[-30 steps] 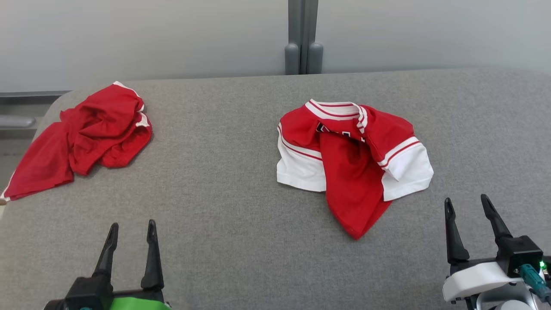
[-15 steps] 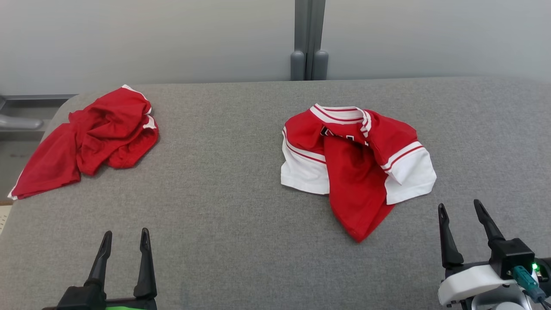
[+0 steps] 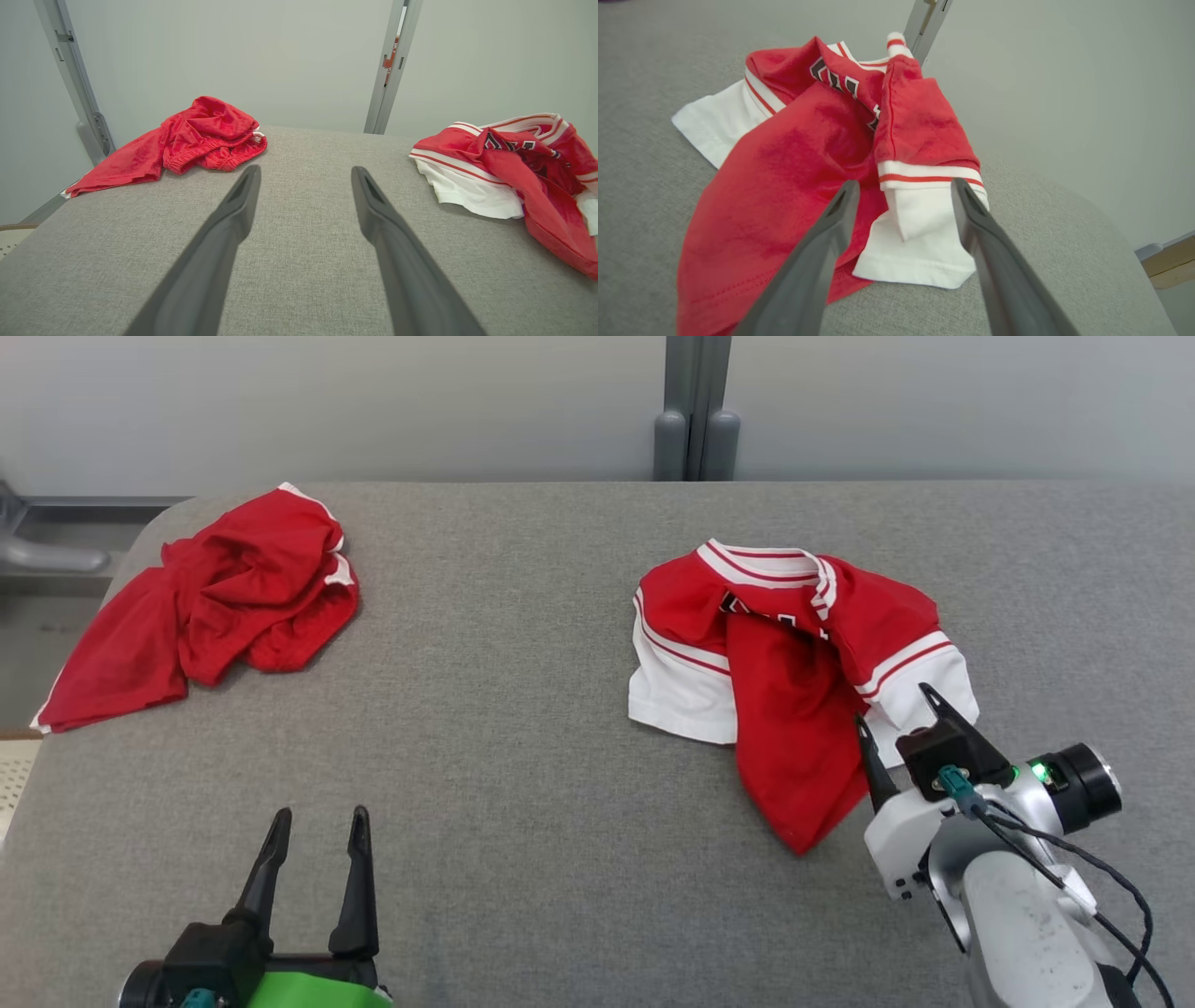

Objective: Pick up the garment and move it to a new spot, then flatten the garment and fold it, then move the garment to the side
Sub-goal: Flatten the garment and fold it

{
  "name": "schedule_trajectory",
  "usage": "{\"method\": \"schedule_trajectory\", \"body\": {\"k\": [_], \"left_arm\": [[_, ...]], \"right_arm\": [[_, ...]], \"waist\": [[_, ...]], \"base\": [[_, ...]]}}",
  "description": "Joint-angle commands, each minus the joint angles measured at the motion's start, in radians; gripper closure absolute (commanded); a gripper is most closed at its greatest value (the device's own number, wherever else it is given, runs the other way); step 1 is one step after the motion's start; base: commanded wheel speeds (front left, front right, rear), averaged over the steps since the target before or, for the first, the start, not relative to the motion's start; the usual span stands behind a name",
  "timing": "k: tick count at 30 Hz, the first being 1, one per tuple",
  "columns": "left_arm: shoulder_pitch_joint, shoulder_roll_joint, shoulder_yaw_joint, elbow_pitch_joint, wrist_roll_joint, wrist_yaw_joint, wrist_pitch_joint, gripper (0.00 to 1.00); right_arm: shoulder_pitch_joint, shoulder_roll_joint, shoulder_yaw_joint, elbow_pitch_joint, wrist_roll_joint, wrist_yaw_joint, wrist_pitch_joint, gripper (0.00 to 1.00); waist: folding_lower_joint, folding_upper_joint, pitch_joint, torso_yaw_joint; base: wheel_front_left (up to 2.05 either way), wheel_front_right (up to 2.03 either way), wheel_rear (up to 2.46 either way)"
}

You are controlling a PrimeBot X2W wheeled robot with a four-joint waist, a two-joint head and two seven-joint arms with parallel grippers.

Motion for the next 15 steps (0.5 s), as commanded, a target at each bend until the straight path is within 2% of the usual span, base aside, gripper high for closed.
{"method": "schedule_trajectory", "body": {"k": [1,11,12,13,15], "left_arm": [[-0.022,-0.001,-0.003,0.004,-0.012,-0.001,0.0,0.0],[-0.038,-0.001,0.001,0.011,-0.026,-0.004,0.0,0.0],[-0.039,-0.001,0.001,0.013,-0.026,-0.004,0.0,0.0],[-0.04,-0.001,0.0,0.015,-0.026,-0.004,0.0,0.0],[-0.041,-0.001,-0.002,0.017,-0.03,-0.005,0.0,0.0]], "right_arm": [[-0.032,-0.005,-0.007,0.028,-0.039,-0.002,0.014,0.0],[-0.125,-0.004,-0.079,0.144,-0.212,-0.002,0.077,0.0],[-0.129,-0.004,-0.086,0.156,-0.217,-0.002,0.085,0.36],[-0.136,-0.004,-0.09,0.174,-0.205,-0.002,0.09,0.96],[-0.159,-0.004,-0.093,0.204,-0.138,-0.002,0.101,1.0]], "waist": [[0.0,0.0,0.016,0.025],[0.0,0.0,0.047,0.066],[0.0,0.0,0.048,0.067],[0.0,0.0,0.048,0.068],[0.0,0.0,0.046,0.07]], "base": [[0.0,0.0,0.0],[0.0,0.0,0.0],[0.0,0.0,0.0],[0.0,0.0,0.0],[0.0,0.0,0.0]]}}
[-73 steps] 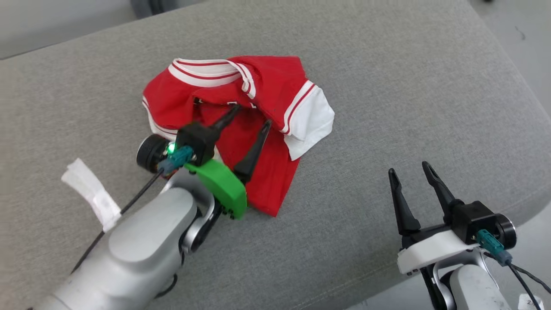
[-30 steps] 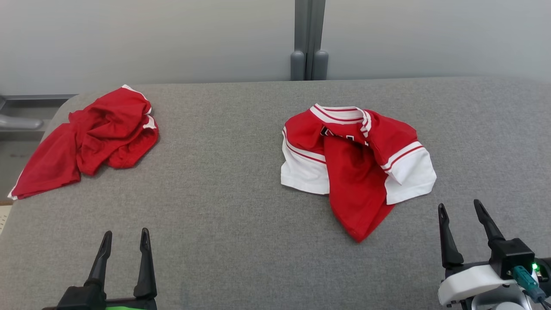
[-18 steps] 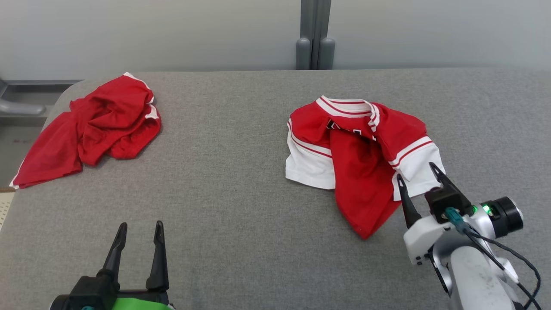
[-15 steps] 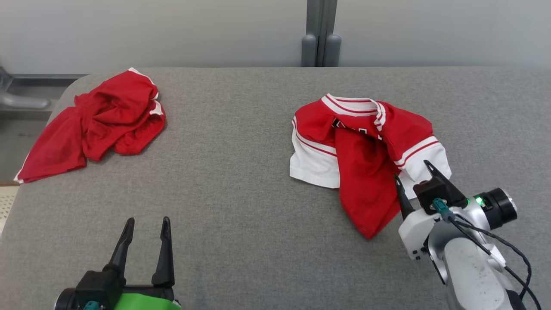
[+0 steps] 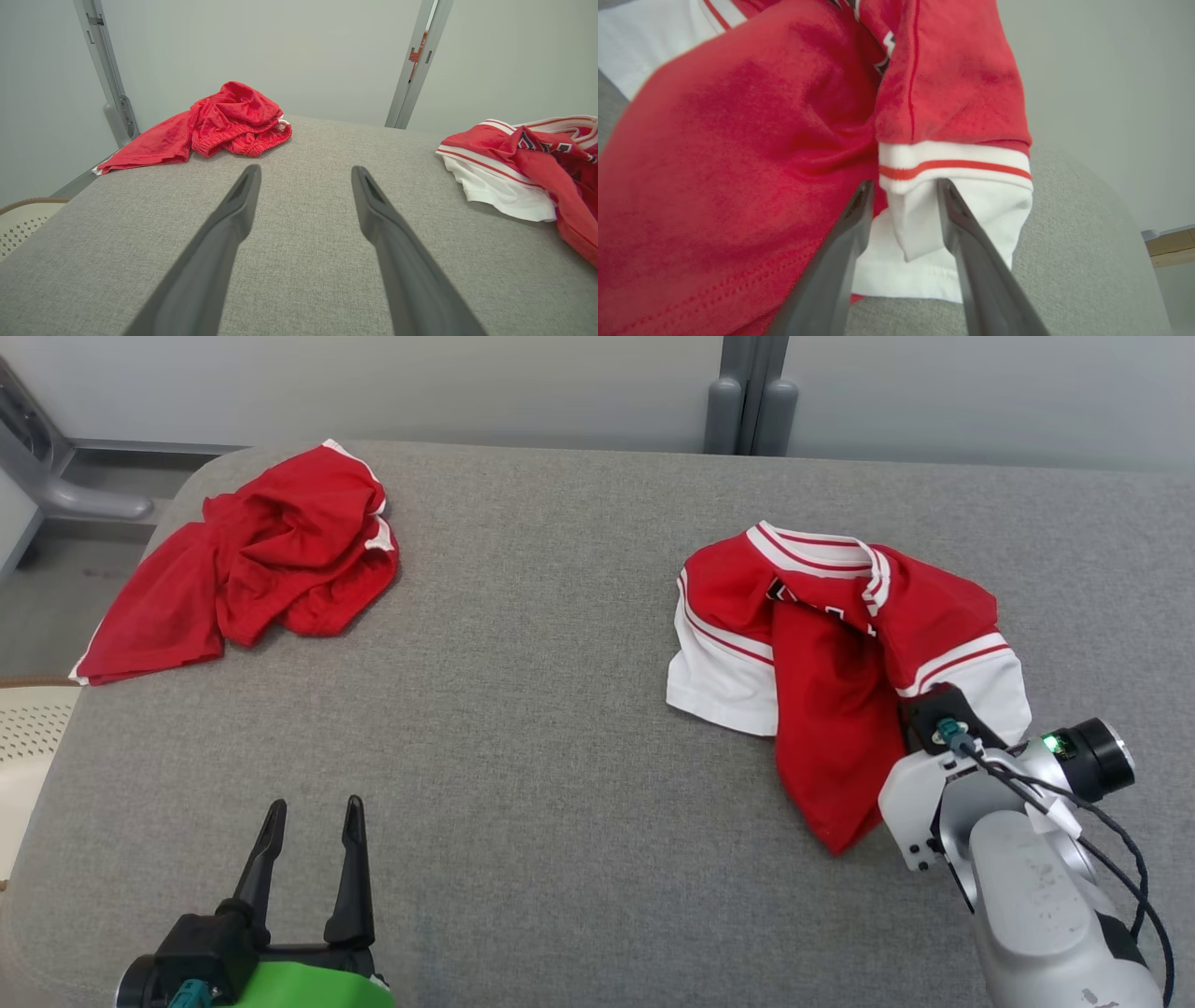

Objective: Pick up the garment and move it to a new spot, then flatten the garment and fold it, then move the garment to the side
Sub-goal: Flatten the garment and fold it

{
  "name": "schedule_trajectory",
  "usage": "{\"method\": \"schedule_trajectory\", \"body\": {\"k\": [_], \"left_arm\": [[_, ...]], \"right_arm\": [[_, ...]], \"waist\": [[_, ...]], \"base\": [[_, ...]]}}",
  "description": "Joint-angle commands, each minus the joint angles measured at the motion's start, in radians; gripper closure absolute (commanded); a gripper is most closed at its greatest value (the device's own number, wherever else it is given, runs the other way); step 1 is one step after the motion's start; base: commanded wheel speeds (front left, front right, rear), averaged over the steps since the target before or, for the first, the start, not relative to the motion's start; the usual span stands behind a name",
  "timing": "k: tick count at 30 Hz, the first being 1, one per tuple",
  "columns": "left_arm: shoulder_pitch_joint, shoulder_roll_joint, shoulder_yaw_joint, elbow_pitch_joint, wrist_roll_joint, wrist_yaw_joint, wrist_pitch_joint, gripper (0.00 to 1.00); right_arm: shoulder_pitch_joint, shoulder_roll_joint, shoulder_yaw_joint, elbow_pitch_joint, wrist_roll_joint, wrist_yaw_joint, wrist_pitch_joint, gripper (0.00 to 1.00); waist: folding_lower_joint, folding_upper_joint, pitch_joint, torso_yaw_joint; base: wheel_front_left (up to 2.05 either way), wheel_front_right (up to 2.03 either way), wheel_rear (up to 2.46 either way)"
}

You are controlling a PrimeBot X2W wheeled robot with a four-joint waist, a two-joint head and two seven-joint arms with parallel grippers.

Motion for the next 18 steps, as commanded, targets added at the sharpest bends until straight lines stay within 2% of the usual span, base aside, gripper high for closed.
{"method": "schedule_trajectory", "body": {"k": [1,4,6,9,10,15,18], "left_arm": [[-0.015,0.0,0.0,0.002,-0.005,-0.003,0.0,0.0],[-0.011,0.0,-0.001,0.0,-0.007,-0.001,0.0,0.0],[-0.005,0.0,-0.002,-0.002,-0.009,0.003,0.0,0.0],[0.01,0.0,0.001,-0.003,-0.011,0.009,0.0,0.0],[0.012,0.0,0.001,-0.003,-0.012,0.01,0.0,0.0],[0.02,0.0,-0.007,0.002,-0.016,0.013,0.0,0.0],[0.022,0.0,-0.016,0.005,-0.017,0.015,0.0,0.0]], "right_arm": [[-0.028,-0.003,0.008,0.019,0.072,-0.002,0.012,1.0],[-0.071,-0.001,0.076,0.044,0.289,-0.002,0.049,1.0],[-0.097,-0.002,0.152,0.02,0.497,-0.002,0.101,1.0],[-0.124,-0.003,0.274,-0.129,0.805,-0.002,0.233,1.0],[-0.128,-0.005,0.289,-0.183,0.872,-0.002,0.276,1.0],[-0.15,-0.003,0.269,-0.477,1.158,-0.002,0.471,1.0],[-0.18,-0.003,0.254,-0.559,1.303,-0.001,0.511,1.0]], "waist": [[0.0,0.0,-0.004,0.001],[0.0,0.0,-0.014,-0.002],[0.0,0.0,-0.02,-0.006],[0.0,0.0,-0.031,-0.017],[0.0,0.0,-0.034,-0.021],[0.0,0.0,-0.052,-0.031],[0.0,0.0,-0.064,-0.032]], "base": [[0.0,0.0,0.0],[0.0,0.0,0.0],[0.0,0.0,0.0],[0.0,0.0,0.0],[0.0,0.0,0.0],[0.0,0.0,0.0],[0.0,0.0,0.0]]}}
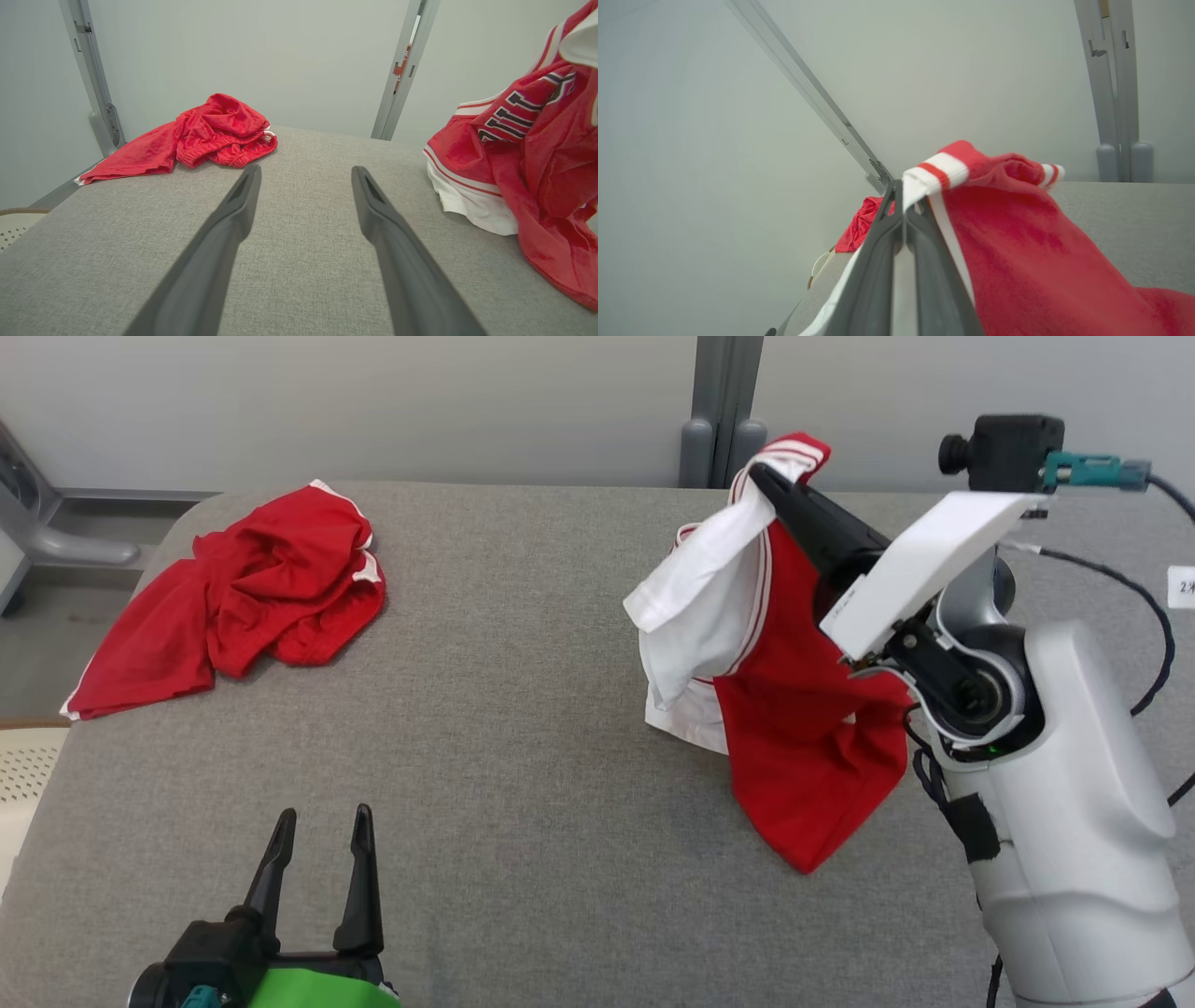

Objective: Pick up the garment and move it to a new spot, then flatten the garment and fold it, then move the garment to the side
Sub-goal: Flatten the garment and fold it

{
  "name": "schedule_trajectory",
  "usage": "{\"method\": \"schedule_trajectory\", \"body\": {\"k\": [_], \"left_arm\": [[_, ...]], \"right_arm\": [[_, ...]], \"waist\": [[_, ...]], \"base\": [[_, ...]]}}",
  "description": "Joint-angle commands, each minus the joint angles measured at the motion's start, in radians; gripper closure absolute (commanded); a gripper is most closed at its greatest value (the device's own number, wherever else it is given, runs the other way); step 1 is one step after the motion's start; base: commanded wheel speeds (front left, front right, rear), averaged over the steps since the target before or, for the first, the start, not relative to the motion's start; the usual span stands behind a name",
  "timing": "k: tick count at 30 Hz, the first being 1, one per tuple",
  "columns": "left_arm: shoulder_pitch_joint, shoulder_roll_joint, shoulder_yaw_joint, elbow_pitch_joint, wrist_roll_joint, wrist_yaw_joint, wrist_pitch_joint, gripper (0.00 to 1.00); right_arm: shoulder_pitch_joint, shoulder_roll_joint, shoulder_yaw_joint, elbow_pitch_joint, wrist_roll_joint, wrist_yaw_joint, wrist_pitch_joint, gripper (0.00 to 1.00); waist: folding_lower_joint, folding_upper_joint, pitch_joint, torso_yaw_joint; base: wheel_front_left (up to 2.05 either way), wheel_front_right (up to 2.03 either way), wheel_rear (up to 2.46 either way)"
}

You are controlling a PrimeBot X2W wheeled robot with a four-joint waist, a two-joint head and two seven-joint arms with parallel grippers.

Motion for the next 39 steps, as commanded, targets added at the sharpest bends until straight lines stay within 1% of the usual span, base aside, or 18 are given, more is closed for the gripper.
{"method": "schedule_trajectory", "body": {"k": [1,4,8,12,17,20,21,23,26,27,31,36,39], "left_arm": [[0.011,0.0,-0.004,0.003,-0.001,0.006,0.0,0.0],[0.013,0.0,-0.014,0.008,-0.002,0.01,0.0,0.0],[0.017,0.0,-0.034,0.012,-0.002,0.009,0.0,0.0],[0.021,0.0,-0.052,0.014,-0.008,0.017,0.0,0.0],[0.029,0.0,-0.068,0.011,-0.021,0.029,0.0,0.0],[0.039,0.0,-0.071,0.006,-0.026,0.037,0.0,0.0],[0.04,0.0,-0.071,0.004,-0.027,0.038,0.0,0.0],[0.045,0.0,-0.068,0.0,-0.028,0.043,0.0,0.0],[0.057,0.0,-0.056,-0.005,-0.027,0.047,0.0,0.0],[0.061,0.0,-0.054,-0.007,-0.027,0.049,0.0,0.0],[0.063,0.0,-0.046,-0.017,-0.02,0.049,0.0,0.0],[0.048,0.0,-0.033,-0.018,-0.009,0.04,0.0,0.0],[0.035,0.0,-0.029,-0.015,0.0,0.033,0.0,0.0]], "right_arm": [[-0.026,0.0,0.01,-0.015,0.057,0.0,0.004,1.0],[-0.082,0.0,0.048,0.002,0.18,0.0,-0.027,1.0],[-0.188,-0.001,0.137,0.081,0.329,0.0,-0.106,1.0],[-0.323,-0.001,0.236,0.181,0.456,0.0,-0.217,1.0],[-0.48,-0.002,0.337,0.348,0.637,0.0,-0.384,1.0],[-0.536,-0.001,0.411,0.439,0.729,0.0,-0.442,1.0],[-0.544,-0.003,0.428,0.465,0.742,0.0,-0.455,1.0],[-0.54,-0.003,0.459,0.511,0.769,0.0,-0.461,1.0],[-0.48,-0.007,0.477,0.586,0.761,0.0,-0.463,1.0],[-0.459,-0.021,0.477,0.603,0.758,0.0,-0.462,1.0],[-0.34,-0.107,0.468,0.655,0.755,0.0,-0.445,1.0],[-0.178,-0.223,0.435,0.709,0.791,0.0,-0.41,1.0],[-0.112,-0.263,0.419,0.742,0.808,0.0,-0.406,1.0]], "waist": [[0.0,0.0,-0.012,-0.001],[0.0,0.0,-0.026,0.001],[0.0,0.0,-0.047,0.014],[0.0,0.0,-0.058,0.031],[0.0,0.0,-0.069,0.048],[0.0,0.0,-0.074,0.051],[0.0,0.0,-0.075,0.05],[0.0,0.0,-0.078,0.047],[0.0,0.0,-0.084,0.034],[0.0,0.0,-0.084,0.031],[0.0,0.0,-0.077,0.006],[0.0,0.0,-0.055,-0.026],[0.0,0.0,-0.038,-0.046]], "base": [[0.0,0.0,0.0],[0.0,0.0,0.0],[0.0,0.0,0.0],[0.0,0.0,0.0],[0.0,0.0,0.0],[0.0,0.0,0.0],[0.0,0.0,0.0],[0.0,0.0,0.0],[0.0,0.0,0.0],[0.0,0.0,0.0],[0.0,0.0,0.0],[0.0,0.0,0.0],[0.0,0.0,0.0]]}}
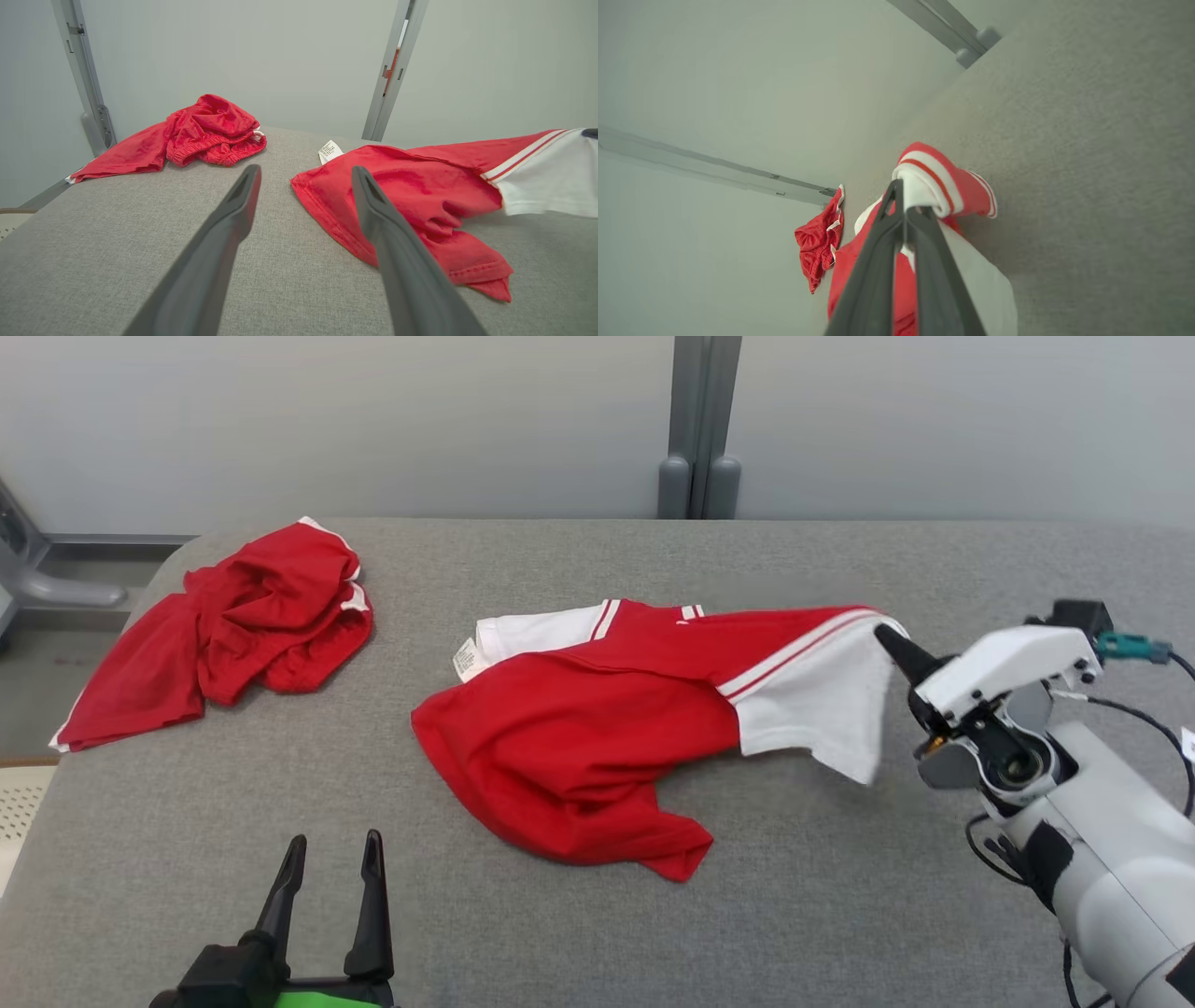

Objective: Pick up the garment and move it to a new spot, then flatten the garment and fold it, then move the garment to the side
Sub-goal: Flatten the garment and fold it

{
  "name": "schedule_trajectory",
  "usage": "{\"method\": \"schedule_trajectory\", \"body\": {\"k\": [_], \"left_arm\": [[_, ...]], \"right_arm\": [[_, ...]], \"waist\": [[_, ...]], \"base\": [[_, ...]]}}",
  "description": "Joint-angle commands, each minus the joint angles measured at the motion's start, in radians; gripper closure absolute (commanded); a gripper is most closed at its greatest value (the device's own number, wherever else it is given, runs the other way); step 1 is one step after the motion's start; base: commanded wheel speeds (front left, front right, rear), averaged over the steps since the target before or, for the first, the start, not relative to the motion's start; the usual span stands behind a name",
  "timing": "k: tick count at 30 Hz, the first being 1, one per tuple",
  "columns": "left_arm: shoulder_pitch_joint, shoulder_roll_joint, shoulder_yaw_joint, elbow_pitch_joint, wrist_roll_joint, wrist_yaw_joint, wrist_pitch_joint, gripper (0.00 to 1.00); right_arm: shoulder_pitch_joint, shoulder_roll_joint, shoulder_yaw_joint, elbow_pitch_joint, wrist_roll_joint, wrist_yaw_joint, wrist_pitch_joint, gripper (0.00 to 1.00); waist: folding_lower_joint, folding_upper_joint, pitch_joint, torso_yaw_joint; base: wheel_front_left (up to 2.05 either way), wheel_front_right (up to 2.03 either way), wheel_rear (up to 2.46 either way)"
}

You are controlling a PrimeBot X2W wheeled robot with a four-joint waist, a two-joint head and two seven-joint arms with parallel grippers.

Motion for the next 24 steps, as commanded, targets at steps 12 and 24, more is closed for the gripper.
{"method": "schedule_trajectory", "body": {"k": [12,24], "left_arm": [[-0.061,0.001,0.002,0.012,0.023,-0.028,0.0,0.0],[-0.08,0.001,0.0,0.021,0.015,-0.037,0.0,0.0]], "right_arm": [[0.011,-0.019,-0.049,0.147,0.05,0.0,-0.039,1.0],[-0.057,-0.065,0.159,0.42,-0.228,0.0,-0.229,0.0]], "waist": [[0.0,-0.0001,0.07,-0.059],[0.0,-0.0001,0.093,-0.042]], "base": [[0.0,0.0,0.0],[0.0,0.0,0.0]]}}
